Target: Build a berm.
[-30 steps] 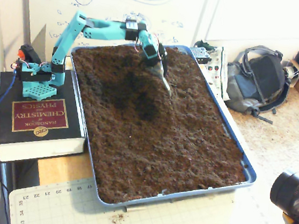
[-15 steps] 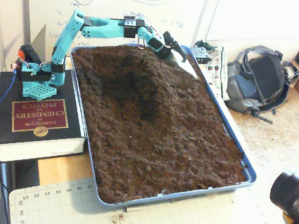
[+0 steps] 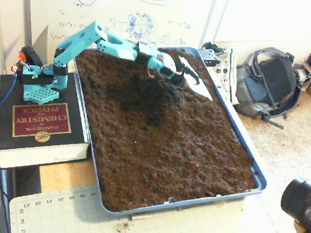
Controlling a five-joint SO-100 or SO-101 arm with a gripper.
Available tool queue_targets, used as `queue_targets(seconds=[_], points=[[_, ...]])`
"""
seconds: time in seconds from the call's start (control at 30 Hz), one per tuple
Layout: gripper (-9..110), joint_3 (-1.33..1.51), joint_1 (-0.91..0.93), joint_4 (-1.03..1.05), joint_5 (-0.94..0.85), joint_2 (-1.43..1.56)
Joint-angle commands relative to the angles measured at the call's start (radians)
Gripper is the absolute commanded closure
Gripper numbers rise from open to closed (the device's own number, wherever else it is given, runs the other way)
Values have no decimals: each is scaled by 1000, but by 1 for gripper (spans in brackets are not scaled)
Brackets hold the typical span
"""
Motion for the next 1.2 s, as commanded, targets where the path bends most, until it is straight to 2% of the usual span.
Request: queue_targets(seconds=[0.0,0.23,0.53,0.7,0.97,1.17], points=[[101,-58,34,-127,-9,-5],[101,-51,54,-301,-11,-121],[101,-41,15,-238,-9,-236],[101,-41,3,-87,-9,-249],[101,-58,3,284,-9,-242],[101,-60,3,436,5,-241]])
